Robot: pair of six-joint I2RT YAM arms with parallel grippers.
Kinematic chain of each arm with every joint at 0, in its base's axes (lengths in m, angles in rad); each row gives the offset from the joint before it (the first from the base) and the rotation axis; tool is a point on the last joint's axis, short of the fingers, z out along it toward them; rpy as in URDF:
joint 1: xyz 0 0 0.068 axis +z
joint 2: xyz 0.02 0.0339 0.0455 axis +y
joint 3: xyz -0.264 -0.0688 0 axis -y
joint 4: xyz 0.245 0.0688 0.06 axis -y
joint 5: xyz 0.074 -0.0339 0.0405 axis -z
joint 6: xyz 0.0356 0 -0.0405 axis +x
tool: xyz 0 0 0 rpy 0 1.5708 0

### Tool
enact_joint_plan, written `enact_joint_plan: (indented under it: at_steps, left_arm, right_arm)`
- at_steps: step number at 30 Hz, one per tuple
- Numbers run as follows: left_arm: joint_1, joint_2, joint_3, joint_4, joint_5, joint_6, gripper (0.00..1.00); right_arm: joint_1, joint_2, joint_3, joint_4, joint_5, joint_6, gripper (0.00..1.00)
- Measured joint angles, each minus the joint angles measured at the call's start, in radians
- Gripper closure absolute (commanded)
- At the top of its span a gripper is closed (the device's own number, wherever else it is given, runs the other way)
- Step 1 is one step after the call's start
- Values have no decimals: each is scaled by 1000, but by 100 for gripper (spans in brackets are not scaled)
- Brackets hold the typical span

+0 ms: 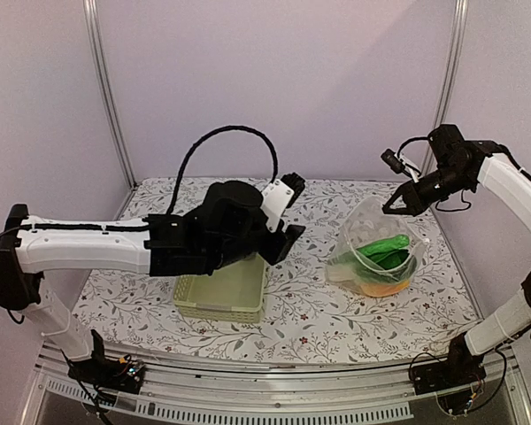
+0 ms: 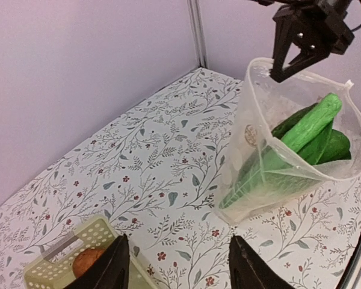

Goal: Place the food in the zip-top bag and seal the zipper
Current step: Pass from the right arm to the left

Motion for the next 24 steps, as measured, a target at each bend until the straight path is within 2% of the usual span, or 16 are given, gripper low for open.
enact_joint_plan:
  at_steps: [5, 12, 19, 24]
  left_arm:
    - [102, -41, -1, -99, -63, -104, 41]
    - [219, -40, -50, -227, -77, -202, 40]
    - [354, 0, -67, -298, 20, -276, 45]
    - [351, 11, -66, -288, 141, -264, 42]
  right_arm:
    - [-19, 37, 19, 21, 6, 0, 100]
    - [-48, 69, 19, 46, 5, 0, 100]
    - [-60, 73, 19, 63, -8, -1, 100]
    - [-61, 73, 19, 64, -13, -4, 100]
